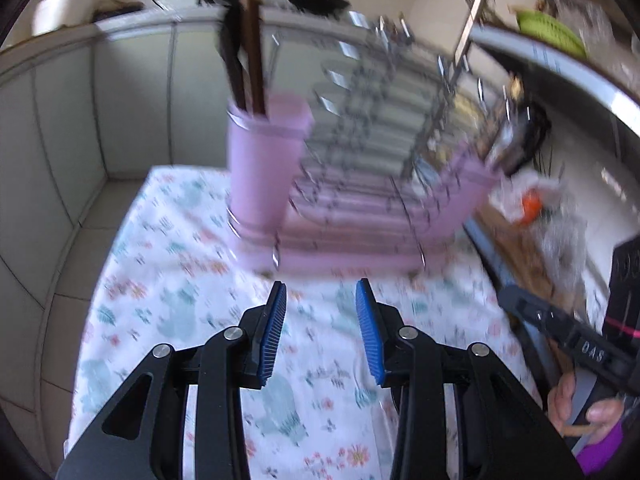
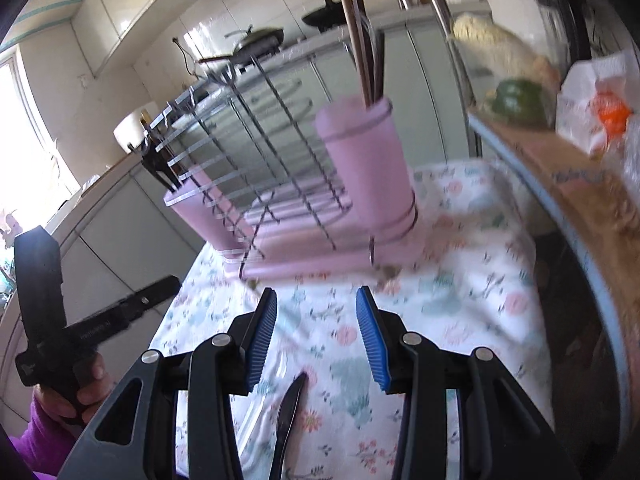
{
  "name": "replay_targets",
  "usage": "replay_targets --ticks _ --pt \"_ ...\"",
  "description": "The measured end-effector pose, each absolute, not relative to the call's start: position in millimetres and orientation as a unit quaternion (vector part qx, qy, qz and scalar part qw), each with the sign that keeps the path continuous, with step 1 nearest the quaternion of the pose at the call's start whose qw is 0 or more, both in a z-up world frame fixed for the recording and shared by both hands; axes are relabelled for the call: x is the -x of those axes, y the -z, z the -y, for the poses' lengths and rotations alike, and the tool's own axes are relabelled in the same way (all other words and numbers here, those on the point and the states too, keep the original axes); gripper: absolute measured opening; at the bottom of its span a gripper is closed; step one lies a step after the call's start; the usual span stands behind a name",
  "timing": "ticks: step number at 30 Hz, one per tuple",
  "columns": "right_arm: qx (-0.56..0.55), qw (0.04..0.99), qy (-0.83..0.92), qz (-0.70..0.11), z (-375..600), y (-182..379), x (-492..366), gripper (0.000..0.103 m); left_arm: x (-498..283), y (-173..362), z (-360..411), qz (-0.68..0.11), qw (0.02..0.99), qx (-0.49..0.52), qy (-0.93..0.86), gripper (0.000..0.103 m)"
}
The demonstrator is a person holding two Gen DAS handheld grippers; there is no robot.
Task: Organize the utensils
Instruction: 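Lower both open grippers to the clear spoon and black knife on the tablecloth, then grasp the clear plastic spoon with the left gripper while the right grasps the black knife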
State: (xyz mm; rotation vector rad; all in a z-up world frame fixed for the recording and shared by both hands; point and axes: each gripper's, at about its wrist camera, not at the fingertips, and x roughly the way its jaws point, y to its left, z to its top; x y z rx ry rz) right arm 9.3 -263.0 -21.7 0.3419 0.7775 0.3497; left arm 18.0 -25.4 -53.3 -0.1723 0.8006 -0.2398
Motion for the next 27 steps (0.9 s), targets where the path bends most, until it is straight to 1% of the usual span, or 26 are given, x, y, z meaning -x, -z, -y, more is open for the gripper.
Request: replay_targets --ticks 8,13,16,21,27 --pt "-0.191 0.858 -0.187 -0.438 266 44 -15 0.041 -38 90 54 -0.517 0.835 0.091 0.163 0.036" --pt "-0.219 0.829 -0.201 -0.473 271 58 -19 0.041 -56 105 82 -0.579 0.799 0.041 0.157 0.036" --pt "-0.237 0.808 -0.217 -0.493 272 65 -20 0.041 -63 114 91 -0.599 0.788 0.021 0.141 0.036" --pt "-0.249 0.79 -0.226 -0.513 270 73 -22 0.041 -69 126 103 -0.627 0.768 0.016 0.129 0.036" --pt "-0.256 0.771 -0.236 -0.533 263 80 -24 0.041 -74 140 113 -0.632 0.766 0.018 0.12 0.036"
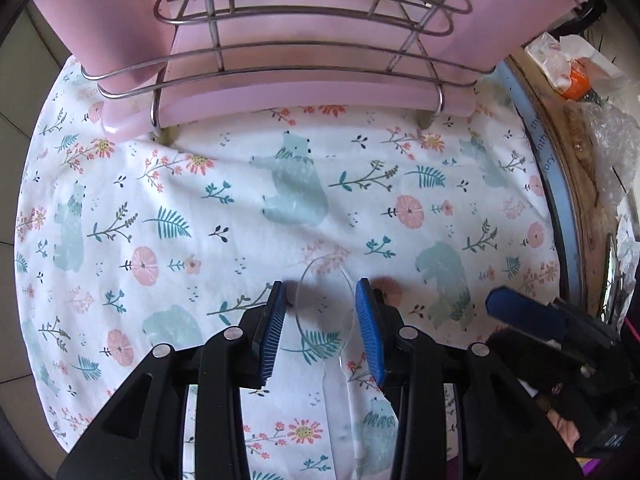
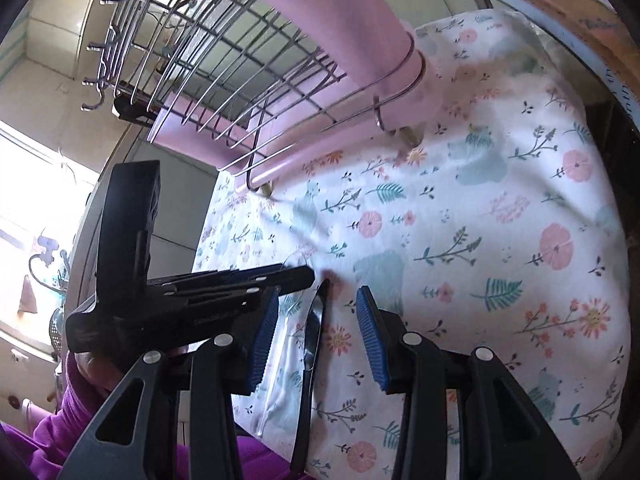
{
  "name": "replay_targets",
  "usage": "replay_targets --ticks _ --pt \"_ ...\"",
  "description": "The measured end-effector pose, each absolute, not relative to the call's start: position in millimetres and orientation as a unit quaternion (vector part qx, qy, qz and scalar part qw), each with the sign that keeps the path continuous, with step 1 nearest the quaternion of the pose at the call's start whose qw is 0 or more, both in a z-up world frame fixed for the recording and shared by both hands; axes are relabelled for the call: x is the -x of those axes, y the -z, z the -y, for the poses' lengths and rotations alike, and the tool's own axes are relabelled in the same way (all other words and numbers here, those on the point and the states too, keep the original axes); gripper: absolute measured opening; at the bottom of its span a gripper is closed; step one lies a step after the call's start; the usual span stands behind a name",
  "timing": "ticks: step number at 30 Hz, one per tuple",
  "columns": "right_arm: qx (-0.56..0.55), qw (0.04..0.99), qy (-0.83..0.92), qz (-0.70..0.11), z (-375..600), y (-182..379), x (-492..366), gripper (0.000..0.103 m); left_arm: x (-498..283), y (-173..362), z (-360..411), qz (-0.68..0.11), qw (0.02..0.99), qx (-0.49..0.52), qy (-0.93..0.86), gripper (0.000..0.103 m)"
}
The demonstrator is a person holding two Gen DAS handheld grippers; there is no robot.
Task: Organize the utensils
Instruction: 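Grasp the clear plastic spoon with the left gripper while the right grasps the black knife, then lift the clear spoon and black knife up over the pink cup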
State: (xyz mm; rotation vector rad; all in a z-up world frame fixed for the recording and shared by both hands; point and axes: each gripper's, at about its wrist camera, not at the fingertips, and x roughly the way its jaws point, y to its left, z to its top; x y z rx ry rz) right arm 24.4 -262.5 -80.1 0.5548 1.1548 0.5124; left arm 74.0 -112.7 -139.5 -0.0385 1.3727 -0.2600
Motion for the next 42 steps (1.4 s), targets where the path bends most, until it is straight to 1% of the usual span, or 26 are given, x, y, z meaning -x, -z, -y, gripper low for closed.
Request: replay_targets --ticks 1,2,3,10,16,24,26,28,29,30,31,33,36,42 --pt "-0.252 0.77 -0.237 -0.535 261 80 -25 0.041 -74 139 112 -0.629 0.767 0.019 0.122 0.035" --pt "-0.25 0.769 -0.238 -0.537 259 80 -25 0.041 -72 138 112 -0.624 0.772 0.019 0.124 0.031" --pt "-0.247 0.768 -0.239 -0.54 257 81 -26 0.041 -71 137 110 -0.619 0.775 0.018 0.126 0.03" --pt "-0.251 0.736 -0.245 -0.578 236 94 -37 0.041 -61 115 73 -0.573 0.806 0.052 0.135 0.03" --pt "-0.205 0.738 -0.22 -0.605 211 102 -48 0.04 -53 91 46 -0.545 0.822 0.083 0.142 0.03" --pt "-0.137 0.745 -0.187 -0.626 179 111 -56 0.034 -42 73 17 -0.516 0.837 0.102 0.15 0.03" --pt "-0.114 0.751 -0.18 -0.624 172 110 -56 0.032 -40 71 11 -0.514 0.838 0.105 0.152 0.03" --pt "-0.091 0.757 -0.175 -0.622 165 110 -55 0.027 -38 71 7 -0.513 0.838 0.109 0.151 0.03" --pt "-0.076 0.76 -0.173 -0.622 161 110 -54 0.014 -36 70 3 -0.512 0.838 0.111 0.15 0.03" --pt "-0.064 0.761 -0.171 -0.623 157 111 -53 0.01 -36 70 -1 -0.511 0.839 0.115 0.149 0.03" --pt "-0.063 0.762 -0.171 -0.621 155 110 -52 0.01 -37 73 2 -0.511 0.839 0.117 0.148 0.03" --pt "-0.068 0.766 -0.176 -0.615 155 110 -52 0.005 -37 73 -1 -0.508 0.84 0.122 0.147 0.03" --pt "-0.104 0.765 -0.187 -0.608 162 109 -53 0.002 -36 71 -5 -0.503 0.843 0.125 0.146 0.03" --pt "-0.151 0.786 -0.204 -0.564 184 88 -48 0.002 -35 61 -13 -0.484 0.852 0.136 0.145 0.03"
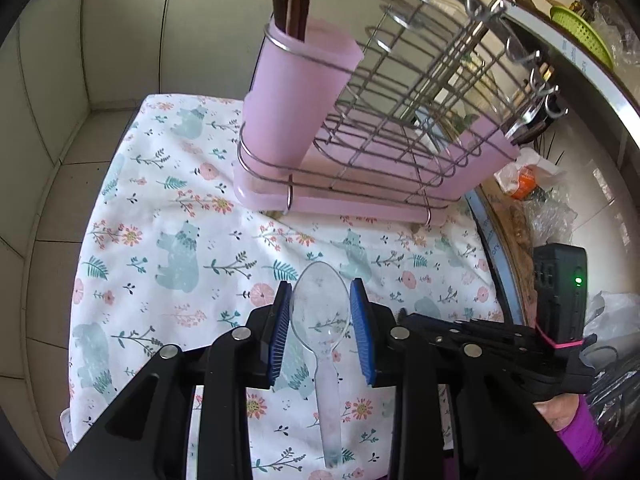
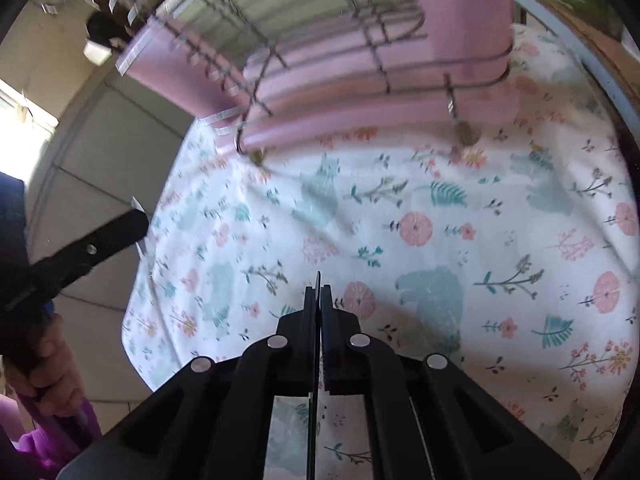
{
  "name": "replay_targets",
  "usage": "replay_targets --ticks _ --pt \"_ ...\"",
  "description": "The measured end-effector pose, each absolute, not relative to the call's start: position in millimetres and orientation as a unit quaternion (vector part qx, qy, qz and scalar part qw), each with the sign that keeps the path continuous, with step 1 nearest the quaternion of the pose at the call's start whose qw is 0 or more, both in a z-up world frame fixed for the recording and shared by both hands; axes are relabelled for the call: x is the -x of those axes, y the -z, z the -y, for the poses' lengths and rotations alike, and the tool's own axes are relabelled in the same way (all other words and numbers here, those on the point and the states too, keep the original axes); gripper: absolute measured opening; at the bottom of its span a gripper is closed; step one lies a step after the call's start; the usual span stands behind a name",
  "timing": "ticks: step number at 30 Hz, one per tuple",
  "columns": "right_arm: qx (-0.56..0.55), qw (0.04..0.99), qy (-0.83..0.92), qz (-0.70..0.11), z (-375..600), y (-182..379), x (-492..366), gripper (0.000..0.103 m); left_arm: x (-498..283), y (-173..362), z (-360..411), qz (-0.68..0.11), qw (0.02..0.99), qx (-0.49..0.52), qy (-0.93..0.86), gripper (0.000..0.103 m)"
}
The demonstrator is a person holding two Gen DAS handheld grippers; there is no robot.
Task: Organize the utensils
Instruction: 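Lift the clear spoon and black knife up over the pink cup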
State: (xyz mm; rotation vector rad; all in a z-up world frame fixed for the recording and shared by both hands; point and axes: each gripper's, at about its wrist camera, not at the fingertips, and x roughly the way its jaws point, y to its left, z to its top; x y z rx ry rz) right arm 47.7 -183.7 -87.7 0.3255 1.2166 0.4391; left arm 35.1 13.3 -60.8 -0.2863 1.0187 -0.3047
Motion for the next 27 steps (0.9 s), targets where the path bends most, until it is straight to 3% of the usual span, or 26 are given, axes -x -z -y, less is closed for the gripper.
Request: replay_targets --ticks 27 --pt "-0.216 0.904 -0.189 -0.317 258 -20 -19 0.002 -18 -17 -17 -0.322 0.926 0.143 0.136 0.029"
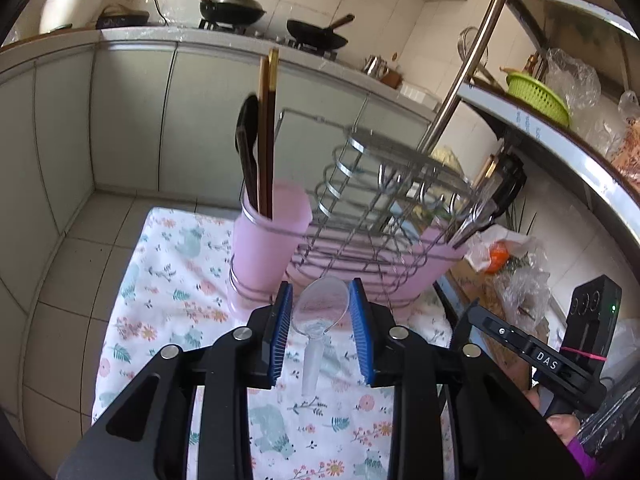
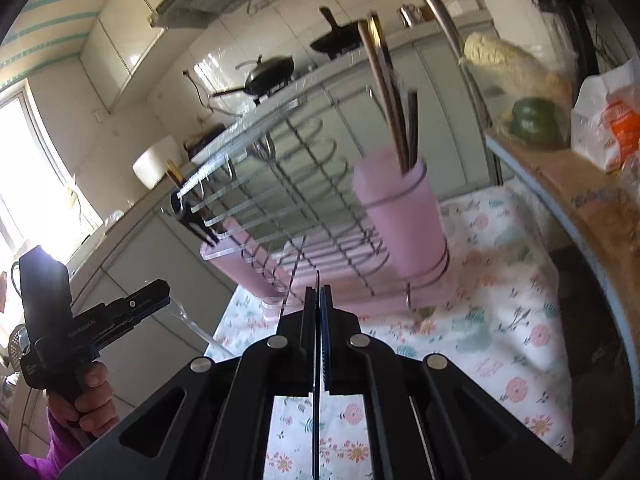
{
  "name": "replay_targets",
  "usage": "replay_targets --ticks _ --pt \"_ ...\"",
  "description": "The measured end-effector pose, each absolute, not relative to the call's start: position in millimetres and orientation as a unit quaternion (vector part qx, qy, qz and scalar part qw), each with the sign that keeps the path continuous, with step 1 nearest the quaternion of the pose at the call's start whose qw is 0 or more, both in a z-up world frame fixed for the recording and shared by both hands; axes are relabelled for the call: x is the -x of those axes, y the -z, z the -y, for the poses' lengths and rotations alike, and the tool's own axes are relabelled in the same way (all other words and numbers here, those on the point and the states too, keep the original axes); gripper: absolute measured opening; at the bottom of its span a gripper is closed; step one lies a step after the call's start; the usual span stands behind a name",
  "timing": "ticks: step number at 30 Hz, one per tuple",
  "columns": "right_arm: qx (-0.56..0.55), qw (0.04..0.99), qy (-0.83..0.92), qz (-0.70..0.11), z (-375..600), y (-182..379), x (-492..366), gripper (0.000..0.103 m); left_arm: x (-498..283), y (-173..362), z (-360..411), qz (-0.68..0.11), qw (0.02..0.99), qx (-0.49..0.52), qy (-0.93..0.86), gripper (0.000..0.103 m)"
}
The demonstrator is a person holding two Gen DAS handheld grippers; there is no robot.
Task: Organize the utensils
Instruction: 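Lift the clear spoon and black knife up over the pink cup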
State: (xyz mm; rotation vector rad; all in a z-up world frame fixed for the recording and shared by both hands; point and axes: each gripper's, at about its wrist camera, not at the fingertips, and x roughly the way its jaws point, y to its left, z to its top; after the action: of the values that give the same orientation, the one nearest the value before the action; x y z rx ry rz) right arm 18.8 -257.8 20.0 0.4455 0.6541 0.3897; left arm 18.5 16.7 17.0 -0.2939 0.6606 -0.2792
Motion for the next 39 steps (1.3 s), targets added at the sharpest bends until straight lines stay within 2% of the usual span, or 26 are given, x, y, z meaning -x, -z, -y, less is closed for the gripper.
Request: replay_targets --ticks 24,30,39 --pt "-0.203 0.959 -0.156 -0.119 309 -132 -31 0.002 -44 -135 -44 -0.189 0.968 0.144 0.075 0.029" --pt "-0.203 0.964 -0.145 -0.09 318 -145 -43 0.002 -66 -139 -38 -0.189 0.971 0.133 0.06 0.029" --pt "-0.199 0.97 -0.129 -0.054 324 -153 -65 0.002 -94 -104 -33 -0.246 0.96 0.122 0.054 0.029"
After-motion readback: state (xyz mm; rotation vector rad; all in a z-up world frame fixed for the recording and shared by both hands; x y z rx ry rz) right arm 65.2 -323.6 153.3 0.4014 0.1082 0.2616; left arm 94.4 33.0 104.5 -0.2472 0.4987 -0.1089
